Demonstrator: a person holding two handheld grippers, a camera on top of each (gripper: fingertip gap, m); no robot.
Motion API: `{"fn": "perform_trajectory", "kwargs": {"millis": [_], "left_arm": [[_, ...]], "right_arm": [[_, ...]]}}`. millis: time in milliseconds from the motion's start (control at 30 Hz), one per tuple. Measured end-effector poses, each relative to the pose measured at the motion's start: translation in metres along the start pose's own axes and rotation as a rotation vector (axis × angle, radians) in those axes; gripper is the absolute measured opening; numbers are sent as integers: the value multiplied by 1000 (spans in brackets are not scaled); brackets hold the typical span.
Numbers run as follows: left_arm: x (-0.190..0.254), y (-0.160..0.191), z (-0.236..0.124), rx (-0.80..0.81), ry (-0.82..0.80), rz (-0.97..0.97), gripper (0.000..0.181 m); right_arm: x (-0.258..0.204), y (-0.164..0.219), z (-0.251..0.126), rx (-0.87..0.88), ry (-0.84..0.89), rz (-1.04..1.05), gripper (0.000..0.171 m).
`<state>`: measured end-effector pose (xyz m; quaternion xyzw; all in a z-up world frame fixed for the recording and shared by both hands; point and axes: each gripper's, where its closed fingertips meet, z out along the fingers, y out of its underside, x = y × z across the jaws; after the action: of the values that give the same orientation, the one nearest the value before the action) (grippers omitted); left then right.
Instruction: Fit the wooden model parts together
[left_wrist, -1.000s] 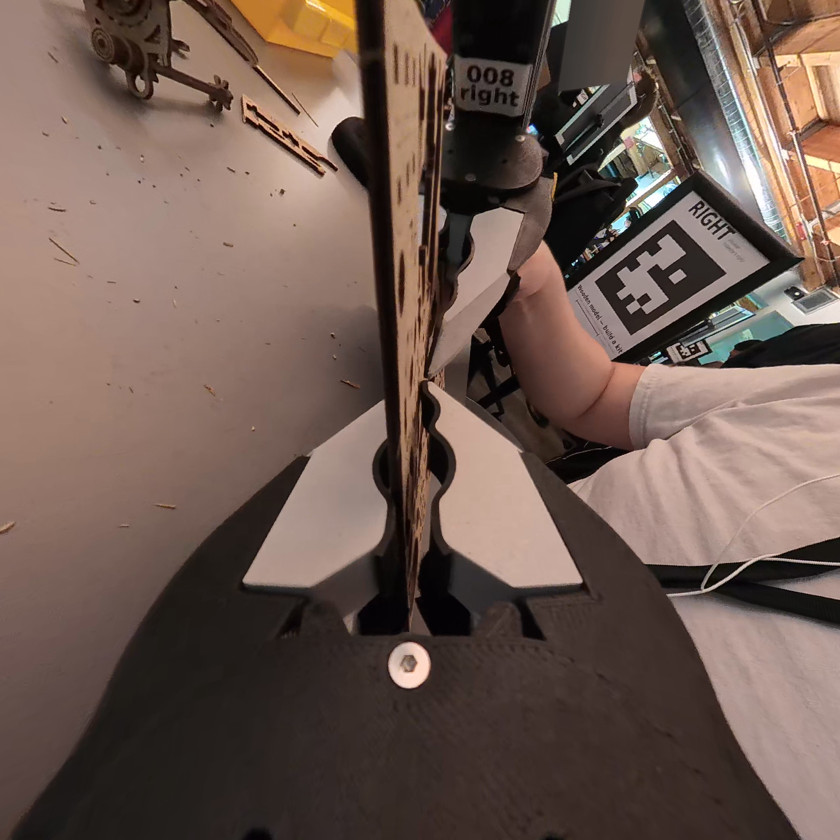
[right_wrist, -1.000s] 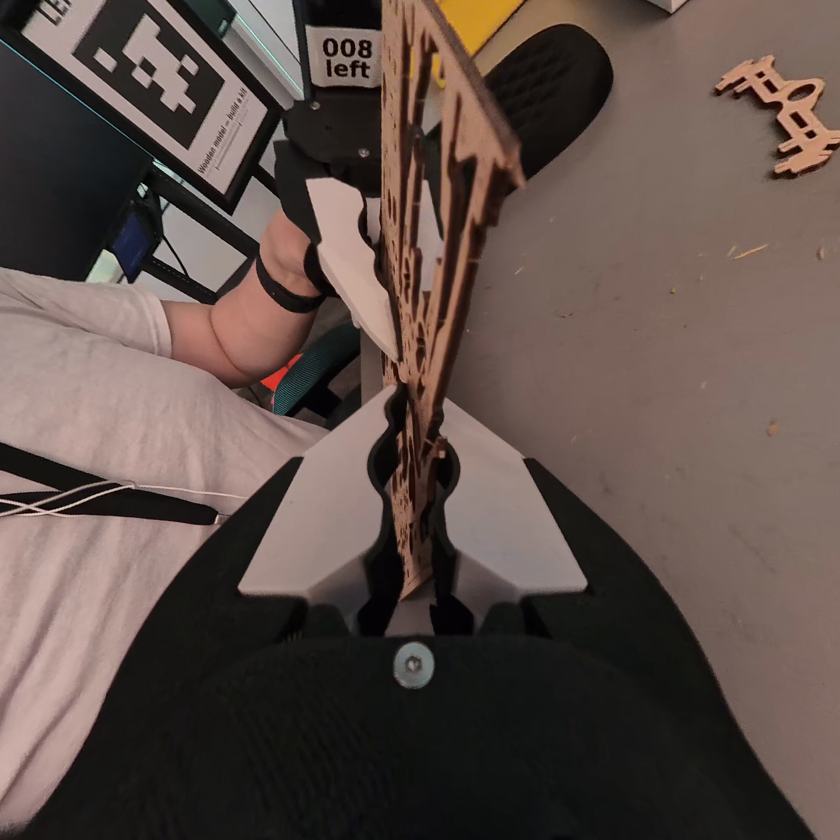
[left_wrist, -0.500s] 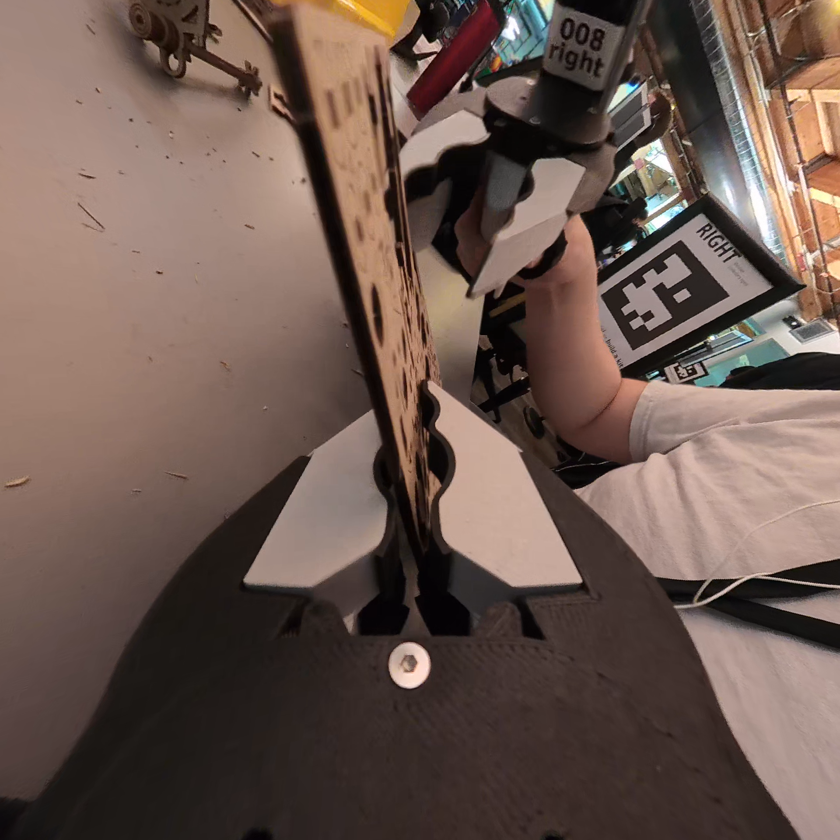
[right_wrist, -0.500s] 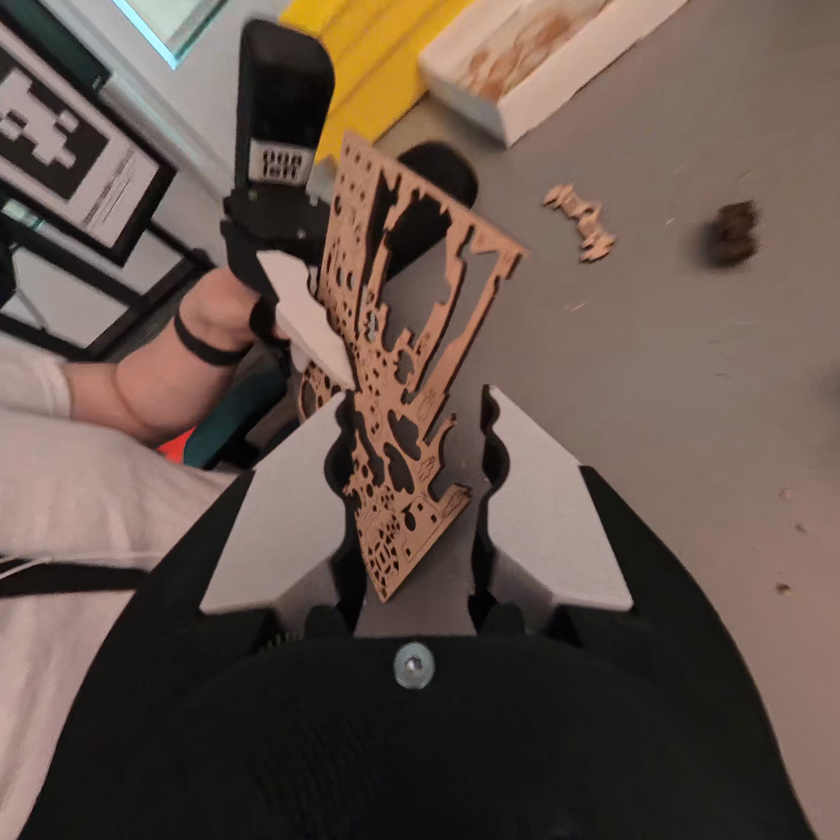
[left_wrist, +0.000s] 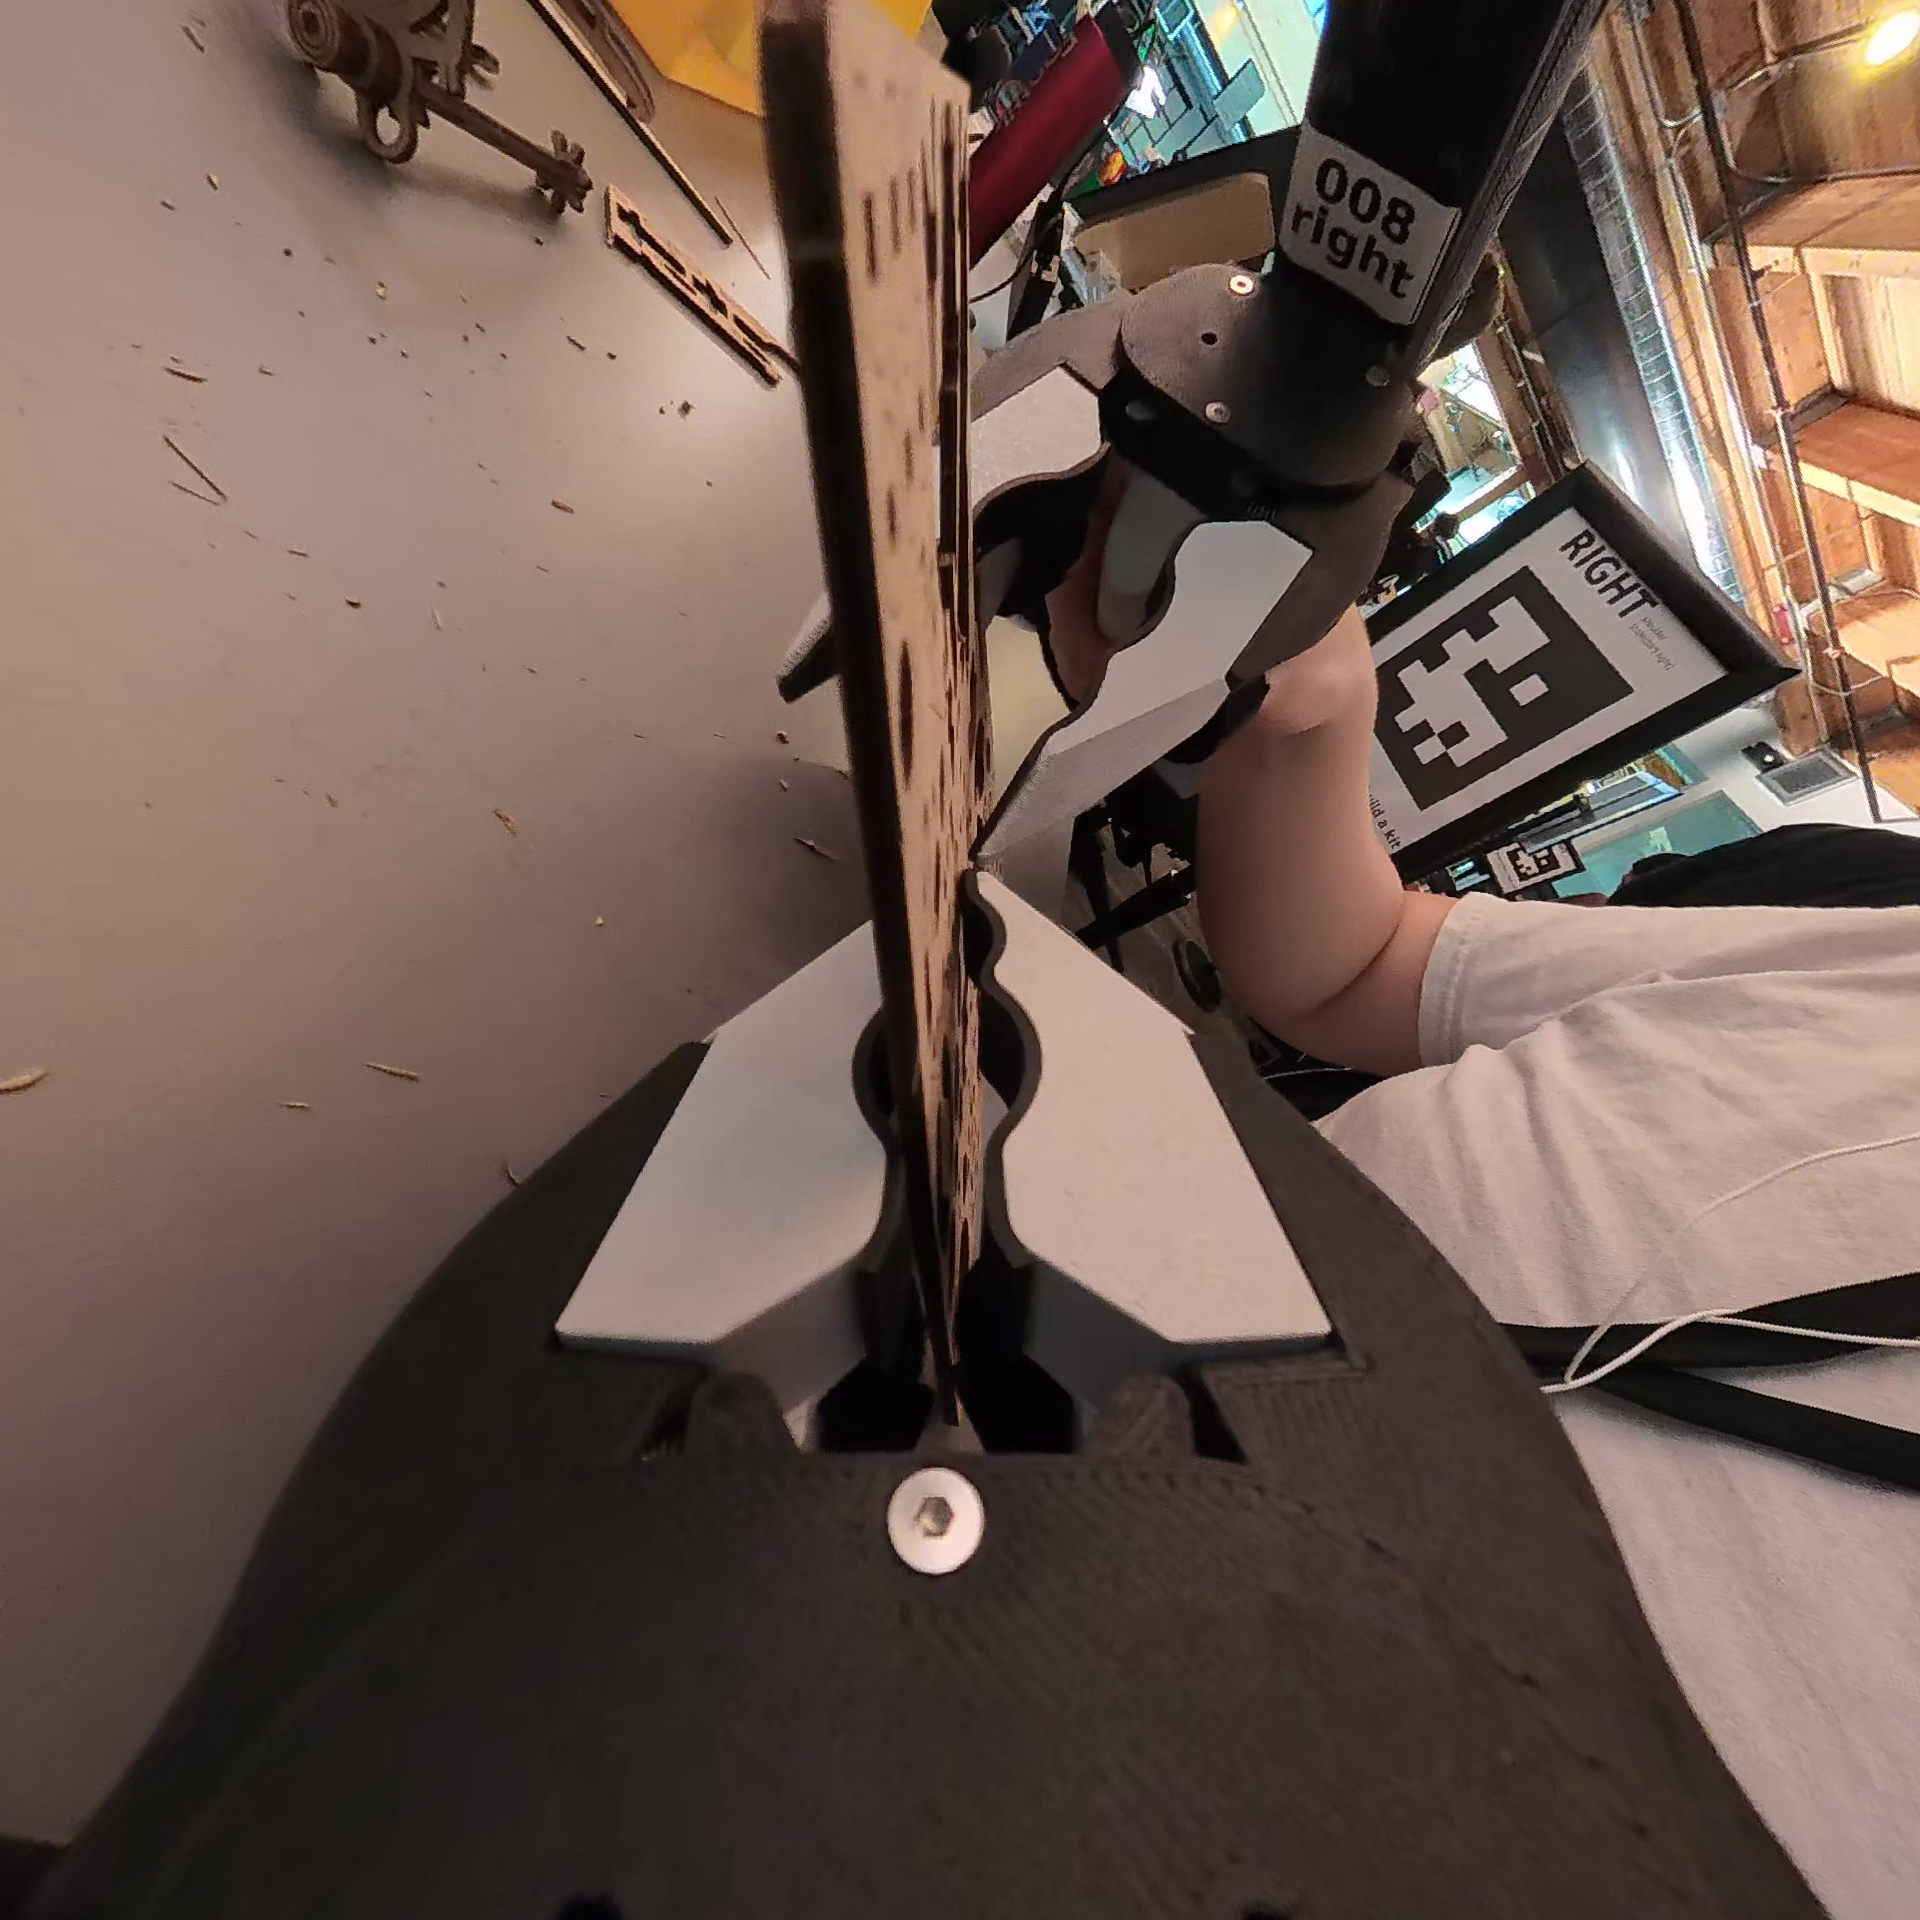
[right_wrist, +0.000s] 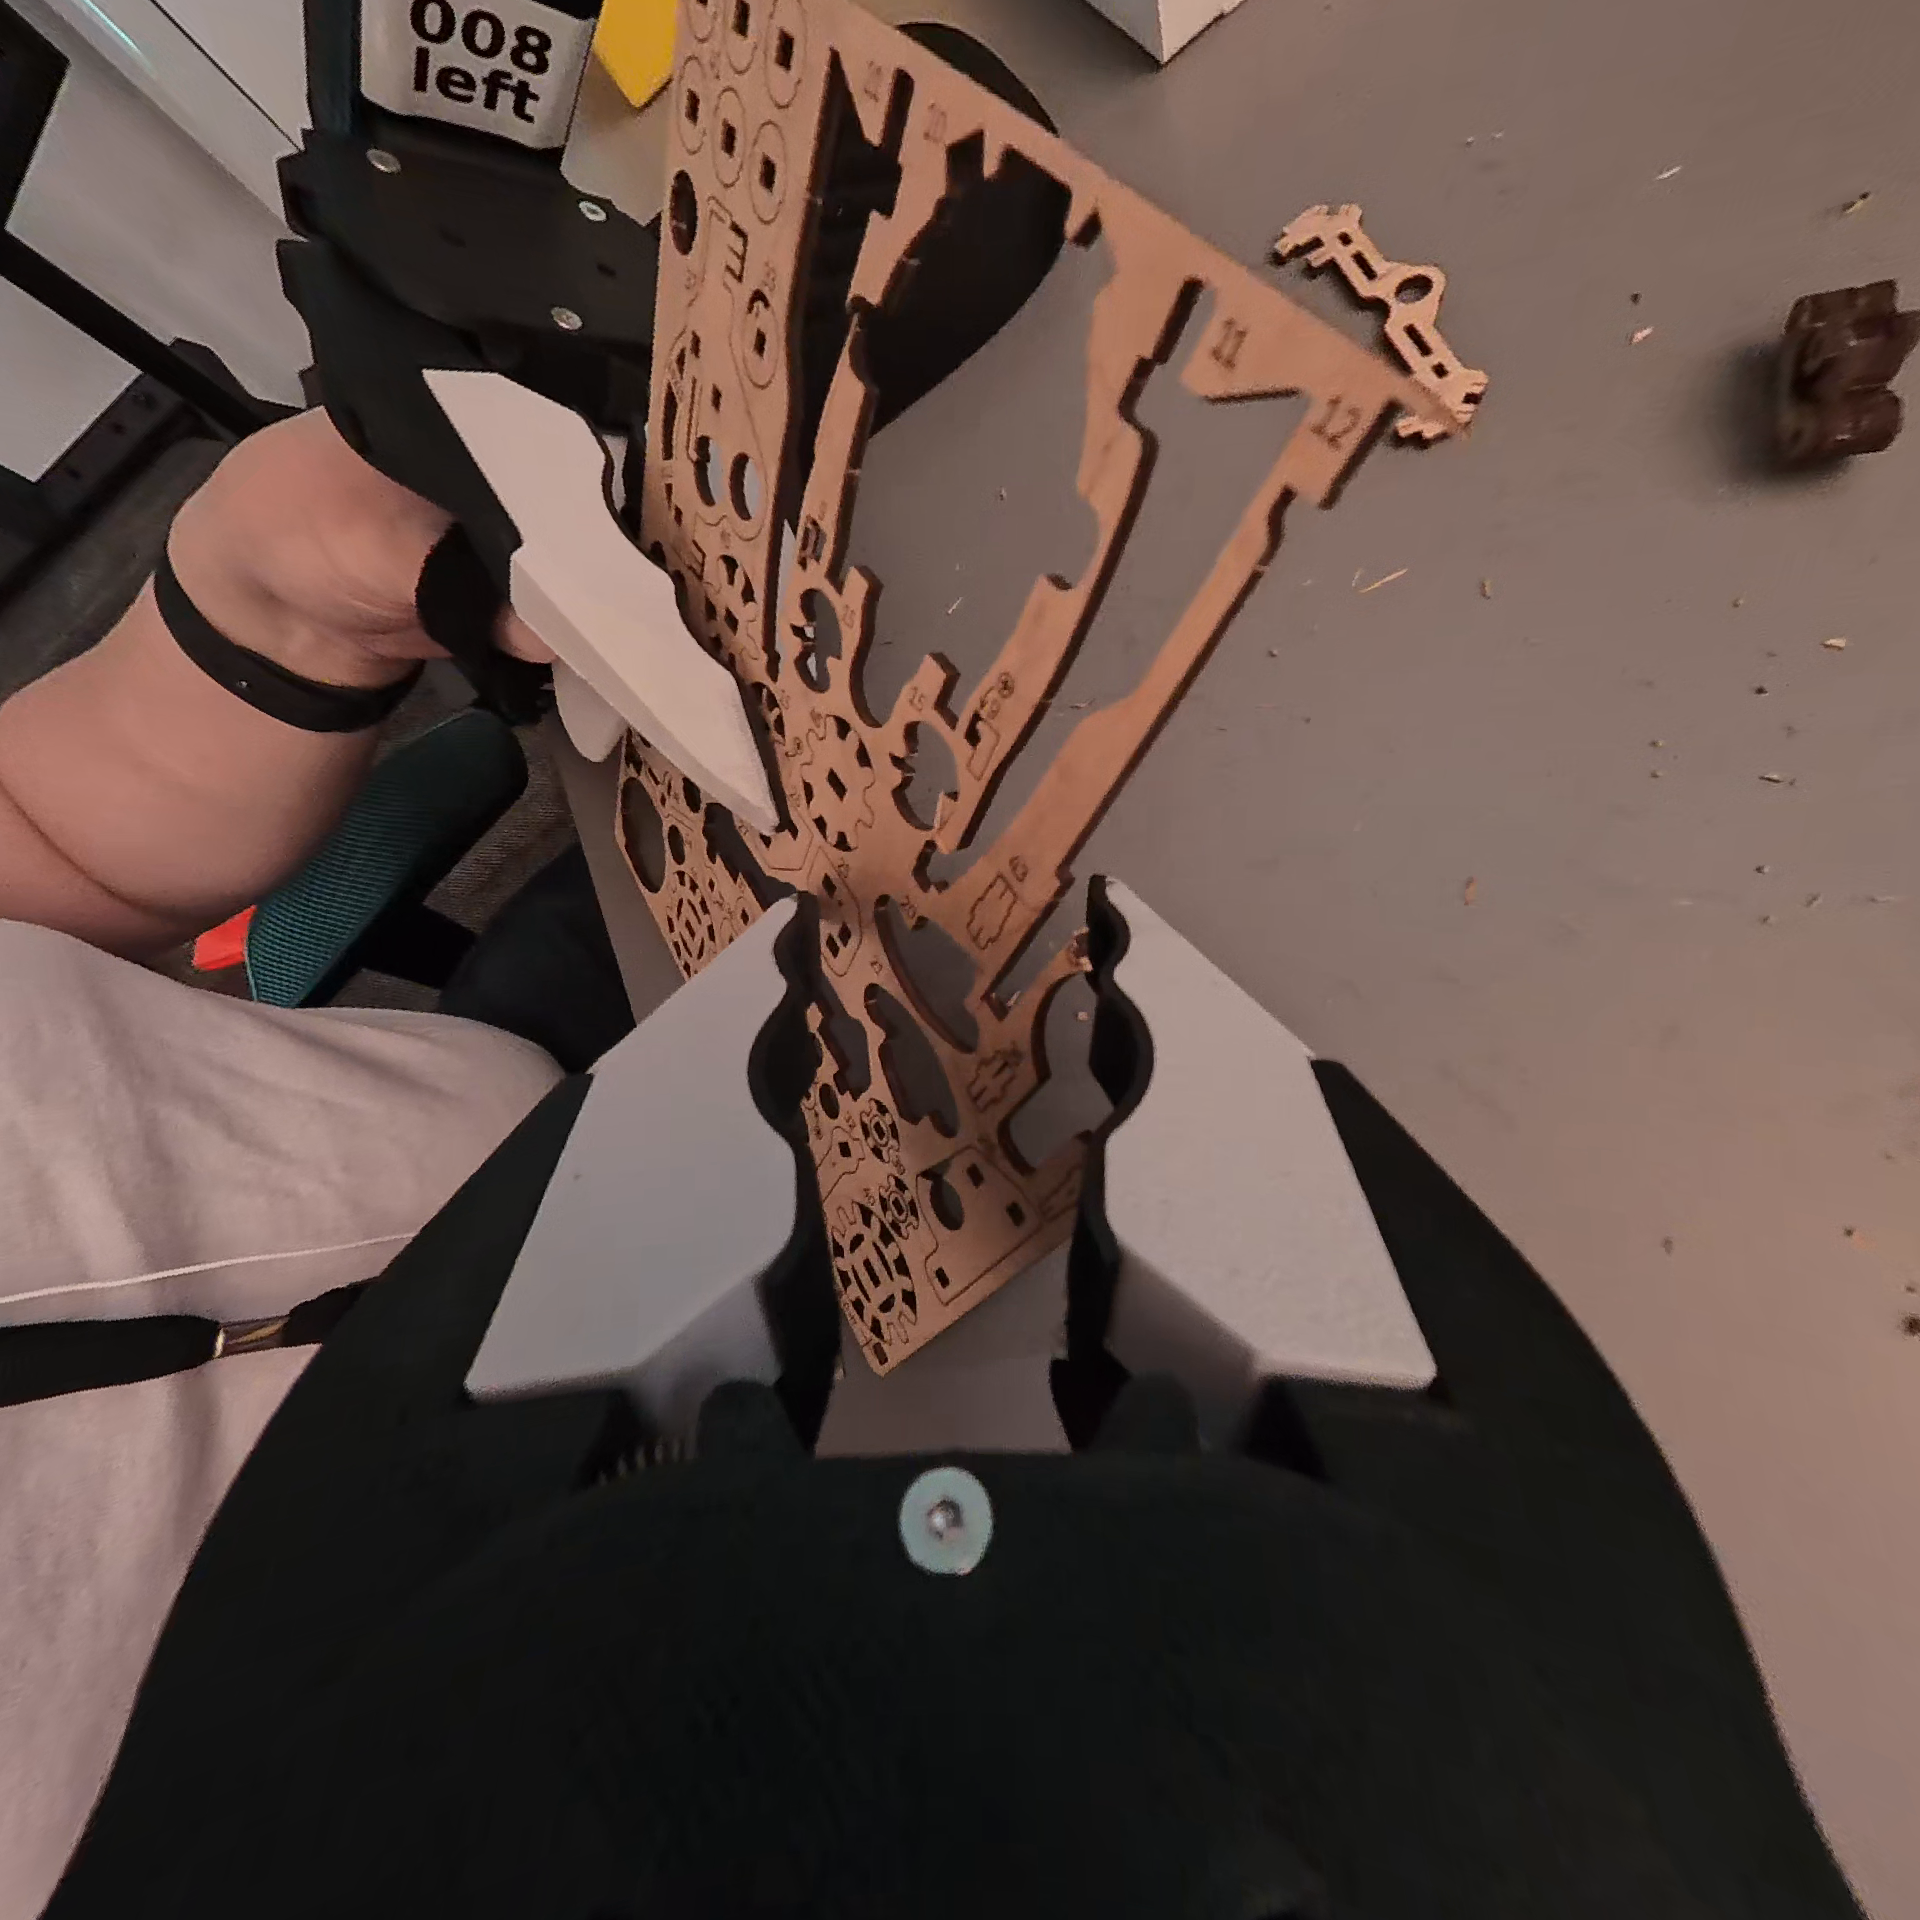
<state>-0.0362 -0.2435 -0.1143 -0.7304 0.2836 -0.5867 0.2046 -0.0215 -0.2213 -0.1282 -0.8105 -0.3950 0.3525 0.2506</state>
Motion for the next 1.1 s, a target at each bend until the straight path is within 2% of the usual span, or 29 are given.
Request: {"fn": "perform_trajectory", "kwargs": {"millis": [133,233,267,300,667,1100], "left_arm": [[1,0,0,3,5,6,1],[10,1,1,7,66,3,12],[6,1,2,7,48,-2,3],[4,2,2,4,35,-7,2],[5,2,1,0,14,36,1],[-2,6,2,-7,-38,14,1]], "right_arm": [[-2,0,0,-7,-20,15,47],[-10,1,0,-12,-66,8,39],[-10,1,0,-13,-66,4,39],[-10,1,1,-13,-64,2,39],[-10,-3,-1,36,-62,24,40],[-2,3,6,6,-26,52,47]]}}
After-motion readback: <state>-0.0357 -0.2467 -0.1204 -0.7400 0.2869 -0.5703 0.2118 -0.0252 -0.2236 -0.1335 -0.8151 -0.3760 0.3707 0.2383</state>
